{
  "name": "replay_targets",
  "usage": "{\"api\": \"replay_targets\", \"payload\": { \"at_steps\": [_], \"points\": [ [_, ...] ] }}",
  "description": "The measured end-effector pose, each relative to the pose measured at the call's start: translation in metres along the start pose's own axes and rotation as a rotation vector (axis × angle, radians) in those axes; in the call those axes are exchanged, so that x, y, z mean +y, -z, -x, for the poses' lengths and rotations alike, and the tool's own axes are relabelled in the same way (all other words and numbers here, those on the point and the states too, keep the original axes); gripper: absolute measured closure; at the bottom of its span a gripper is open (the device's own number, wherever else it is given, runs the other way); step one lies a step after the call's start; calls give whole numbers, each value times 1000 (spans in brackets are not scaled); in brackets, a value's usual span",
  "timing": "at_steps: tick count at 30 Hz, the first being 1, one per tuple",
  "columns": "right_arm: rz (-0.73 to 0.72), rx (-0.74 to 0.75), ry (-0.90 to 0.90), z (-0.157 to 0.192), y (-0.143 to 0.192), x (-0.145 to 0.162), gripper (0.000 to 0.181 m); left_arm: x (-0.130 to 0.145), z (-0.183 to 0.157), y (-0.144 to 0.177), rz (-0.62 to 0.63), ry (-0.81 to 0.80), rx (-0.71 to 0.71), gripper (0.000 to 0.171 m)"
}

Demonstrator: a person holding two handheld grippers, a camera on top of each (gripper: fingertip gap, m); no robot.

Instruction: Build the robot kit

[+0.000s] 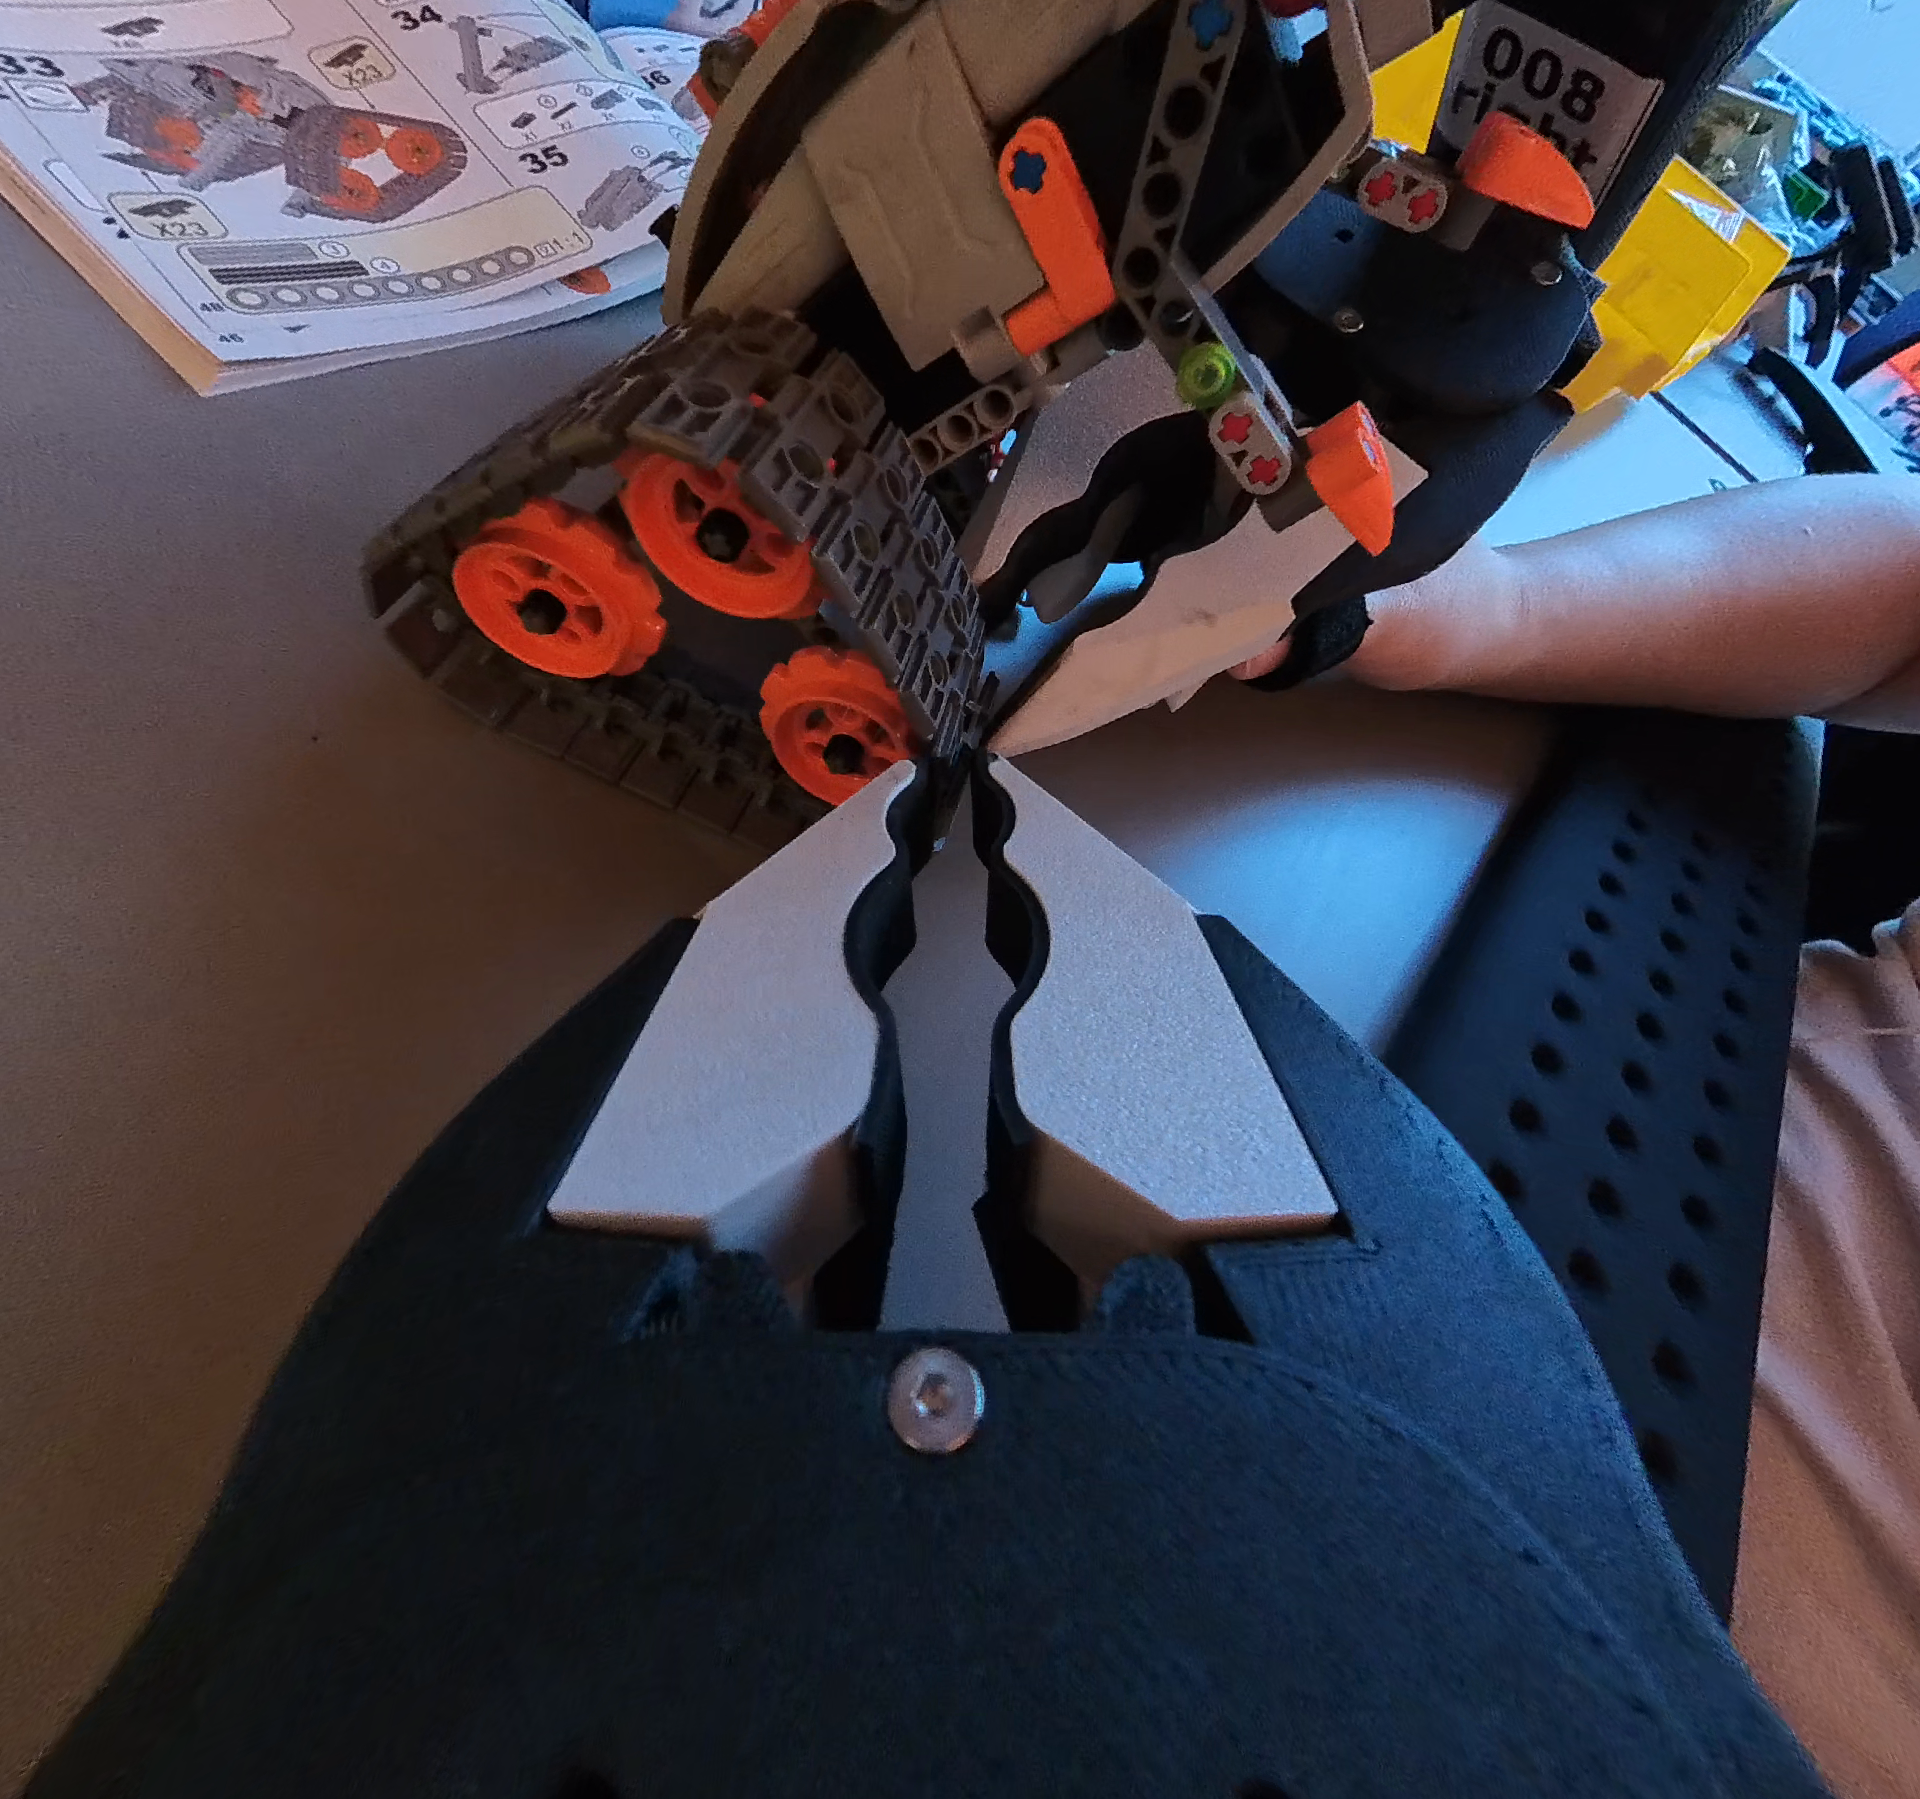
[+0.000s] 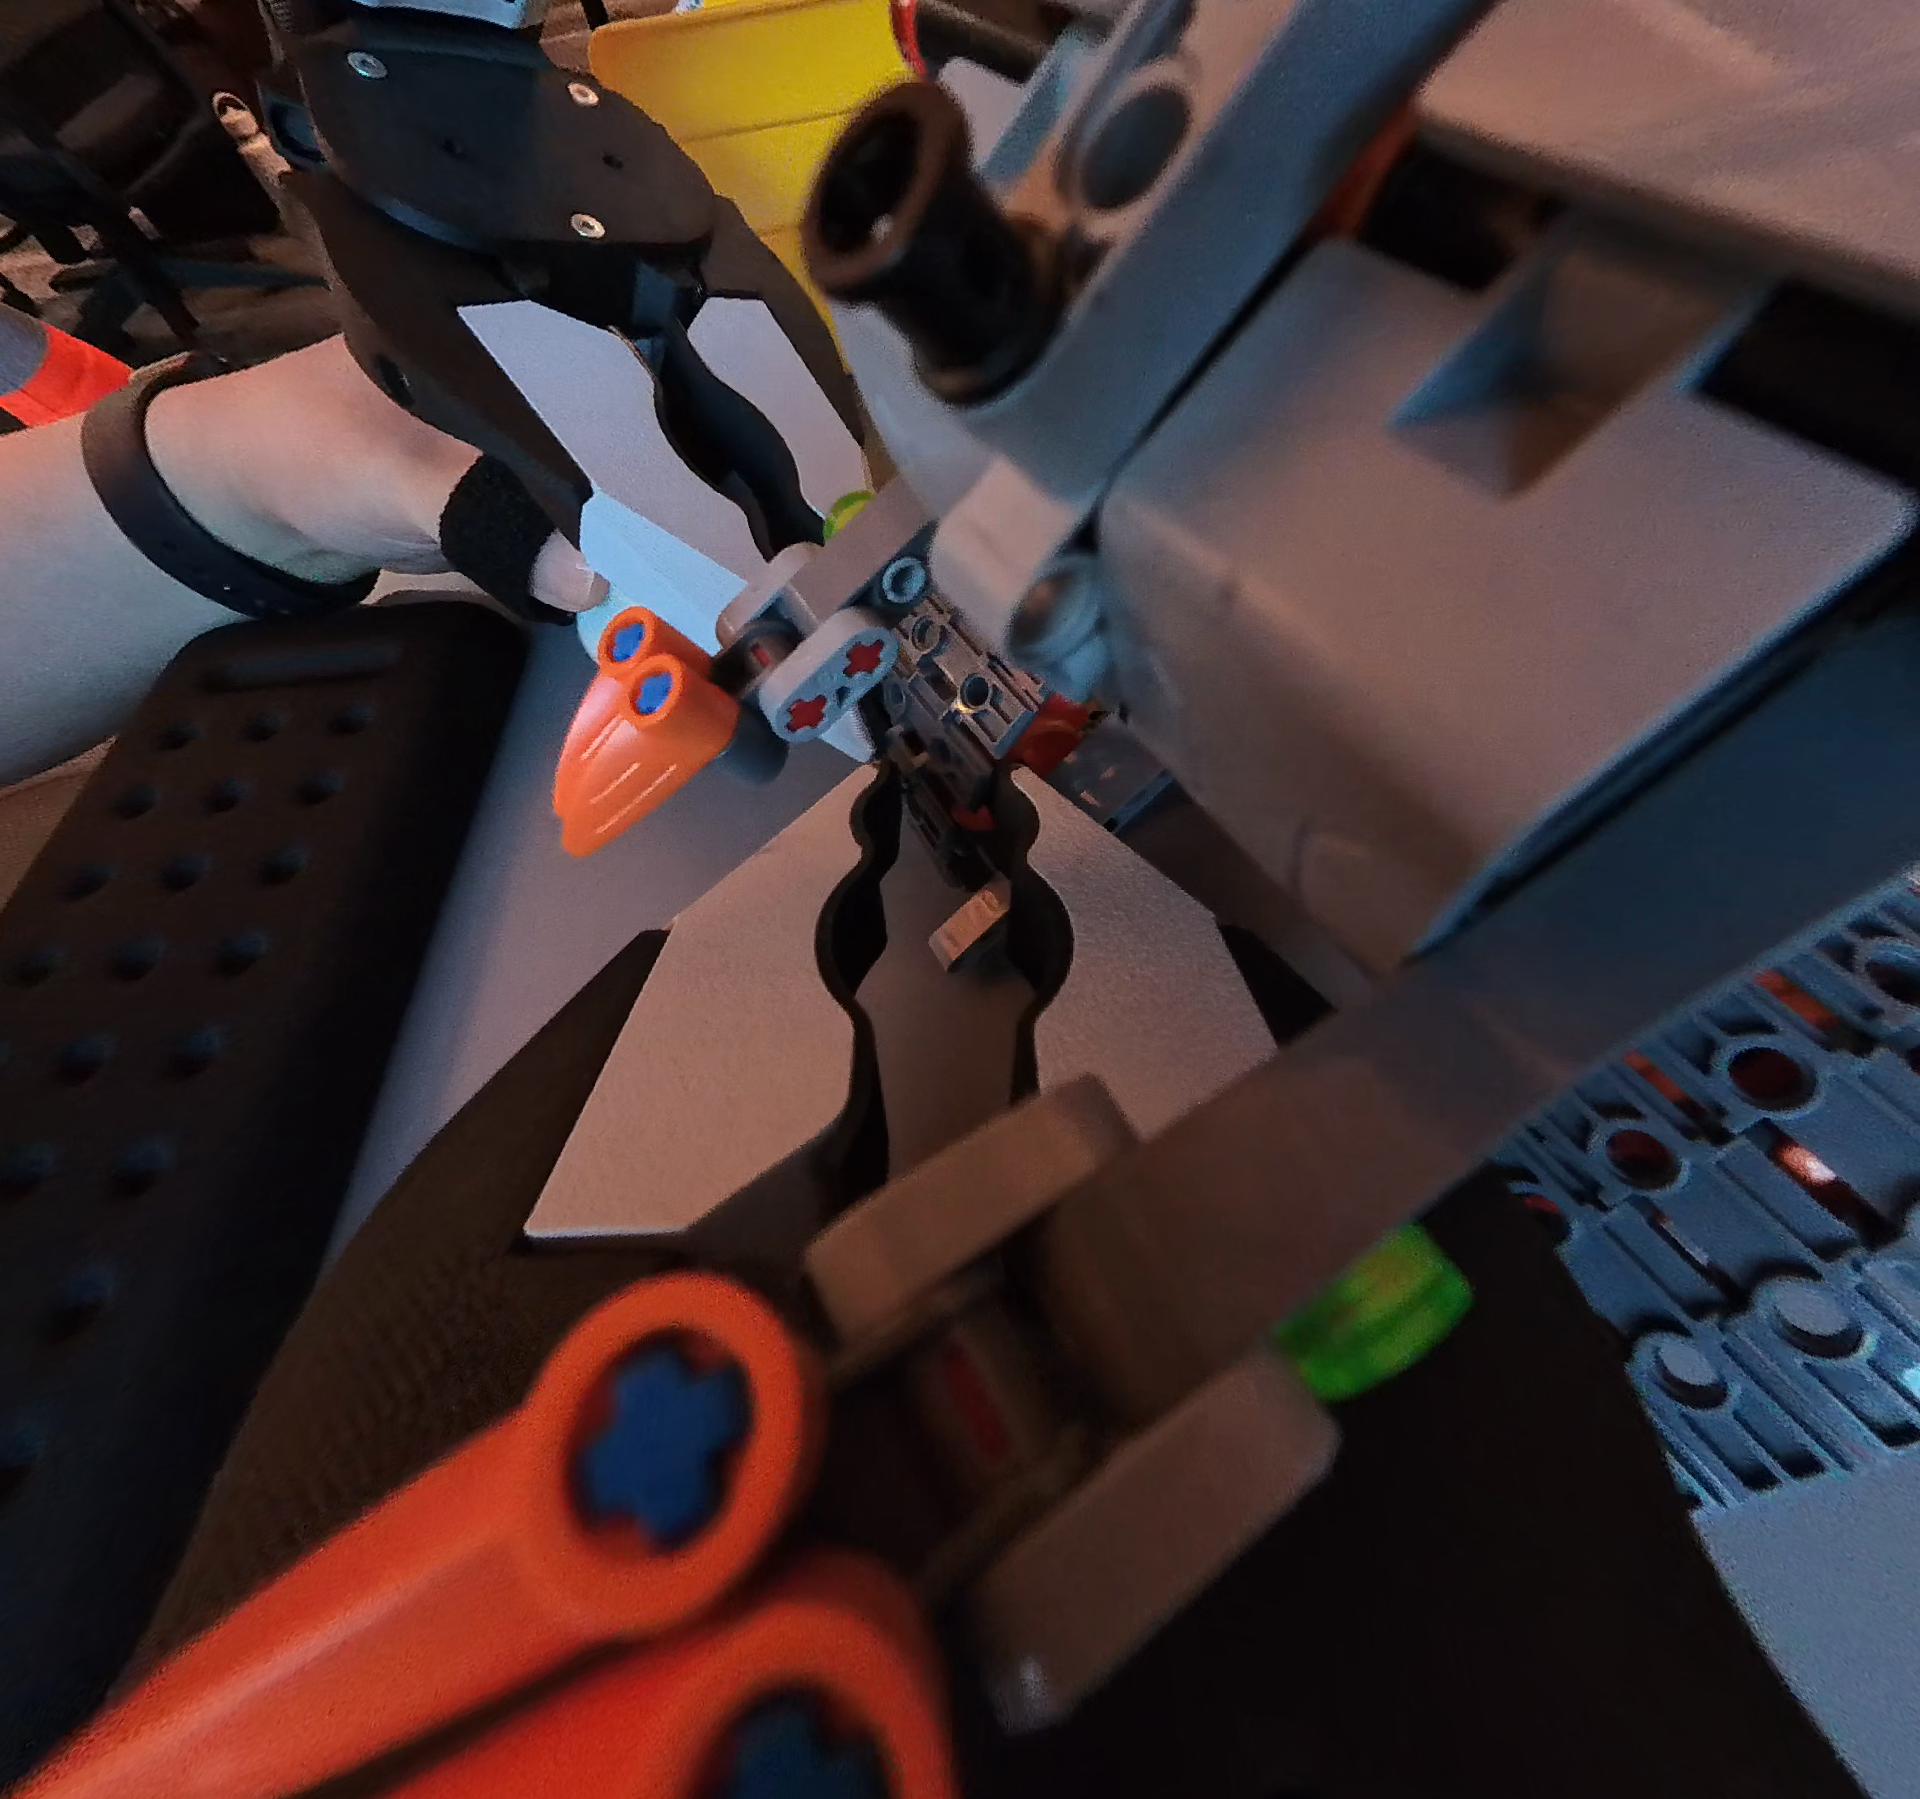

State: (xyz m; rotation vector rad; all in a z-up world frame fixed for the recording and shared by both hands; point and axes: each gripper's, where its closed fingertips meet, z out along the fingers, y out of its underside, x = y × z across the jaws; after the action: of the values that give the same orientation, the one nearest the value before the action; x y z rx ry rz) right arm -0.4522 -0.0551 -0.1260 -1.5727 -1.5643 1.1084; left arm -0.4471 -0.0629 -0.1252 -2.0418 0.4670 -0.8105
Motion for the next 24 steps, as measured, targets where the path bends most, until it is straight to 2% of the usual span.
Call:
{"api": "replay_targets", "payload": {
  "at_steps": [5, 7, 11, 19, 22, 24],
  "points": [
    [-1, -14, -17, 0, 0, 0, 166, -1, 3, 1, -14, -4, -33, 164],
    [-2, -12, -25, -1, 0, 0, 166, -6, 4, 5, -47, -13, -50, 157],
    [-5, -15, -37, -3, -1, -1, 166, -16, 4, 13, -127, 46, 9, 159],
    [-5, -18, -40, -3, -1, -1, 166, -23, 7, 6, -116, 85, 88, 154],
    [-6, -18, -44, -3, -1, -1, 167, -23, 7, 2, -99, 90, 108, 164],
    [-6, -17, -43, -3, -1, -1, 167, -23, 8, 2, -94, 93, 113, 165]
  ]
}}
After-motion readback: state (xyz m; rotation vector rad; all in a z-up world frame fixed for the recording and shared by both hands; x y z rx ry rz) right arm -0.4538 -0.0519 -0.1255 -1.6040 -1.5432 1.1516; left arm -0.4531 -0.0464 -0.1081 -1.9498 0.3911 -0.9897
